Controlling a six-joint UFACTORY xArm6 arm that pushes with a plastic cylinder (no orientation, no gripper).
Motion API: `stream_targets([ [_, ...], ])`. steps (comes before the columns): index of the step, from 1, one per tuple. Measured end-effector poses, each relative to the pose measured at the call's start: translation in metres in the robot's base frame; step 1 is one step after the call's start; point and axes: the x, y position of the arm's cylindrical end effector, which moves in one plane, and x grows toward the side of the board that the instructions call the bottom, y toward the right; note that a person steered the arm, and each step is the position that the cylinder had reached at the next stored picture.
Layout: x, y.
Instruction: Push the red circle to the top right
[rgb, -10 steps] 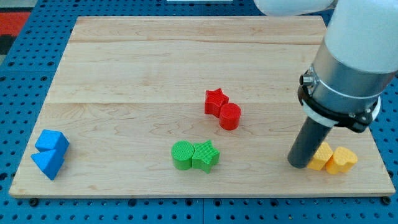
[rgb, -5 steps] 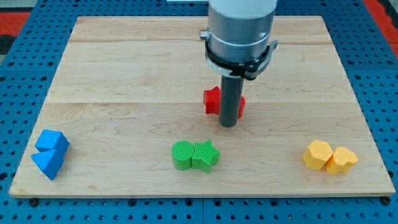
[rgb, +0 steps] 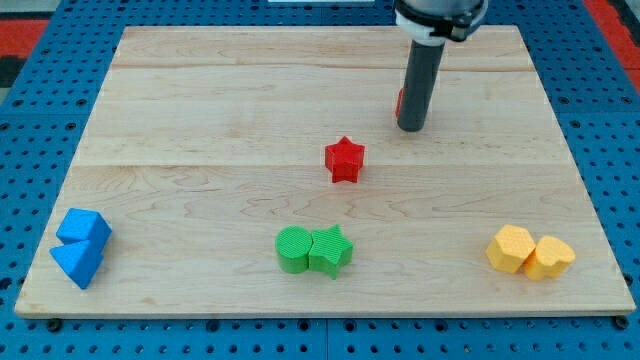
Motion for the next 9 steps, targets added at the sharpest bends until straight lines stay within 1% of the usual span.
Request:
stream_targets([
  [1,-0.029,0.0],
  [5,-0.105,0.007],
  [6,-0.116,0.008],
  [9,-0.136,0.042],
])
